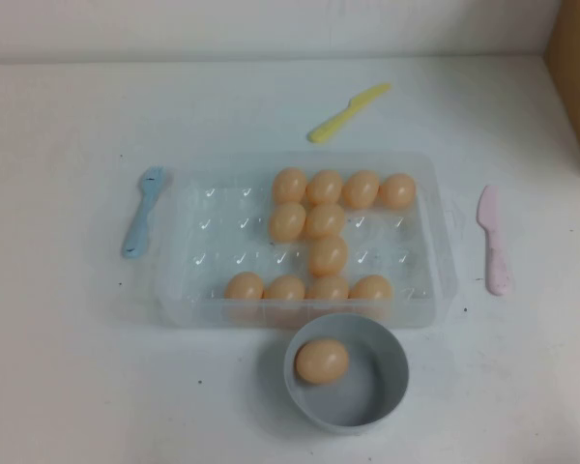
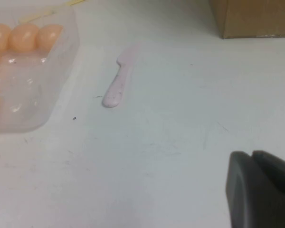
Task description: Take an egg out of the egg box
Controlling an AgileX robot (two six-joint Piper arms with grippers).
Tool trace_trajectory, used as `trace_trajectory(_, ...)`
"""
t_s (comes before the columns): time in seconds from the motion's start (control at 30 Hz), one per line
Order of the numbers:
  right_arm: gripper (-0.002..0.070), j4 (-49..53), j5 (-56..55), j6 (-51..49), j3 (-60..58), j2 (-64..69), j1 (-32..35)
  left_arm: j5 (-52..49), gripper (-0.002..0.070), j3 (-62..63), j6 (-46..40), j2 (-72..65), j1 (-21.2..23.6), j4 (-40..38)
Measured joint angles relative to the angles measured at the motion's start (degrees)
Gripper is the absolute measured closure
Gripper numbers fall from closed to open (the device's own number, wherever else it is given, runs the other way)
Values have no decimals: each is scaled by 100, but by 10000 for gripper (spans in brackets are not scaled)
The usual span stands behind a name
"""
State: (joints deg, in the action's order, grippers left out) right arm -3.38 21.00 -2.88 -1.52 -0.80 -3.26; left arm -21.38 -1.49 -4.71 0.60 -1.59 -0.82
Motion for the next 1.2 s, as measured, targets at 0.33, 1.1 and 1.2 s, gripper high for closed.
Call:
trace_trajectory(0.33, 694, 0, 0, 0, 0, 0, 0, 0, 678, 0, 0, 0, 0, 0)
trace_trajectory(1.1, 694, -76, 0, 0, 0, 0, 0, 0, 678, 0, 0, 0, 0, 0)
trace_trajectory(1.2, 694, -365, 0, 0, 0, 0, 0, 0, 678, 0, 0, 0, 0, 0)
